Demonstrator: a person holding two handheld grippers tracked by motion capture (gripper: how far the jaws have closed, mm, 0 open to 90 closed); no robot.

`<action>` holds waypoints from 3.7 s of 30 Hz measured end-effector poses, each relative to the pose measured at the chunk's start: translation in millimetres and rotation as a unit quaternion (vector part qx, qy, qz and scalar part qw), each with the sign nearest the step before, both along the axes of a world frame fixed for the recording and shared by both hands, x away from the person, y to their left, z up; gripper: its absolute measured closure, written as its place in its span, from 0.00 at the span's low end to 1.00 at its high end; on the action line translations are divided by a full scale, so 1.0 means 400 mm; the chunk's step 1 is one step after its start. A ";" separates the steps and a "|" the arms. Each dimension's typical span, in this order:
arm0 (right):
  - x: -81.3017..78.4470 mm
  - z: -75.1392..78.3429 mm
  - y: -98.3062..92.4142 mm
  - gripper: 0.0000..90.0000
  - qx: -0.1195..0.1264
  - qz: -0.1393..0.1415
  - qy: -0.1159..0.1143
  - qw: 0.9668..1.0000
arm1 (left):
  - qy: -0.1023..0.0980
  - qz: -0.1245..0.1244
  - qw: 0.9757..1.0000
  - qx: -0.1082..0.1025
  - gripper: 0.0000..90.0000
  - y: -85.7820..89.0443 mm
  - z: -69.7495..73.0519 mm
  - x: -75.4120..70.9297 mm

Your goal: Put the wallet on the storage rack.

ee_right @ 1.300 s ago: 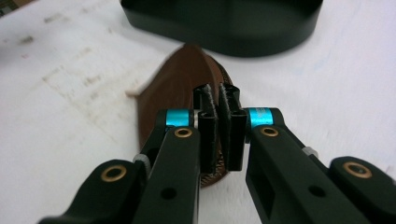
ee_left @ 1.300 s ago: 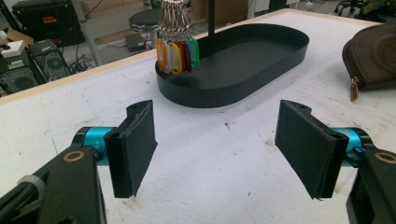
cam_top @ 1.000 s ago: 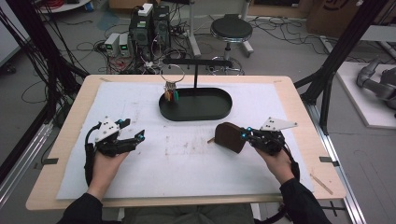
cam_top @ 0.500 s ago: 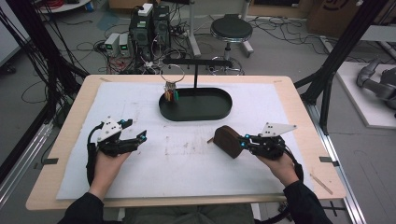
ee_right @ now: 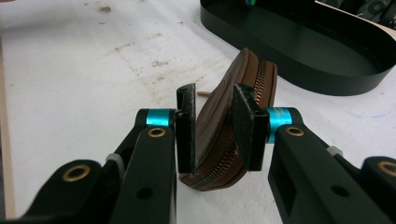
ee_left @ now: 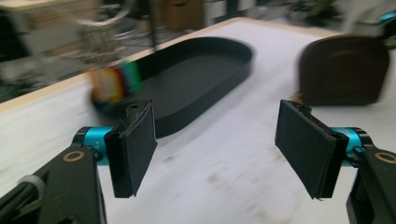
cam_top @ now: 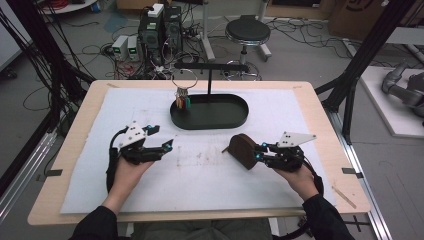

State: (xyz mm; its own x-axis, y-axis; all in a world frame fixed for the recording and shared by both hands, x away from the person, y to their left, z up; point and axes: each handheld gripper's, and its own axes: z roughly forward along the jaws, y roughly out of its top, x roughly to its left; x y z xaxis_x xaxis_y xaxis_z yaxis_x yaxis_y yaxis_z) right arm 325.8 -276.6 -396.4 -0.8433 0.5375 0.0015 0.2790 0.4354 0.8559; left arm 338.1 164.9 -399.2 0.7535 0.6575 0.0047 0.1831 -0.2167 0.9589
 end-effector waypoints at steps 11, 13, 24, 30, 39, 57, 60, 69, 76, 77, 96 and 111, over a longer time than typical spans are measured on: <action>-0.009 0.002 0.015 0.95 -0.014 0.017 -0.020 1.000 | 0.031 -0.108 0.994 0.005 0.48 -0.190 0.009 0.055; -0.009 0.002 0.014 0.96 -0.015 0.020 -0.020 0.999 | 0.040 -0.116 0.992 0.003 0.49 -0.213 0.004 0.068; -0.008 0.004 0.007 0.99 -0.012 0.049 -0.021 0.998 | 0.065 -0.178 0.982 0.020 0.57 -0.298 -0.017 0.077; -0.008 0.004 0.007 0.98 -0.010 0.055 -0.019 0.998 | 0.049 -0.185 0.980 0.063 0.61 -0.324 -0.028 0.071; -0.006 0.003 0.007 0.90 -0.006 0.056 -0.014 0.998 | 0.024 -0.186 0.977 0.102 0.88 -0.340 -0.039 0.070; 0.051 -0.045 -0.035 0.38 0.054 0.011 0.097 0.994 | 0.000 -0.197 0.977 0.085 0.93 -0.340 -0.032 0.050; 0.061 -0.064 -0.023 0.38 0.041 0.018 0.120 0.992 | 0.002 -0.199 0.976 0.082 0.93 -0.337 -0.033 0.051; 0.067 -0.094 0.012 0.66 0.001 0.053 0.141 0.989 | 0.005 -0.196 0.977 0.078 0.93 -0.335 -0.034 0.050; 0.062 -0.087 0.010 0.74 0.005 0.069 0.132 0.989 | 0.022 -0.170 0.984 0.046 0.80 -0.314 -0.021 0.055; 0.061 -0.085 0.009 0.74 0.007 0.069 0.130 0.989 | 0.028 -0.168 0.984 0.041 0.76 -0.309 -0.018 0.055; 0.080 0.028 0.006 0.74 0.037 0.020 0.060 0.997 | 0.045 -0.103 0.993 0.020 0.36 -0.094 0.033 -0.019; 0.169 0.102 0.074 0.74 0.042 -0.020 0.030 0.998 | 0.050 -0.006 0.999 0.000 0.32 0.072 0.017 -0.070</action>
State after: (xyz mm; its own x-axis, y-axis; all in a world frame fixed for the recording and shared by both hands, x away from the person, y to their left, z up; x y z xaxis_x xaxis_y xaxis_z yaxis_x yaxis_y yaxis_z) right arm 393.6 -247.1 -355.8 -0.8186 0.5661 0.0975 0.3459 0.3503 0.8704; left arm 310.1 193.6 -392.4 0.7574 0.6491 -0.0707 0.2758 -0.2199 0.9357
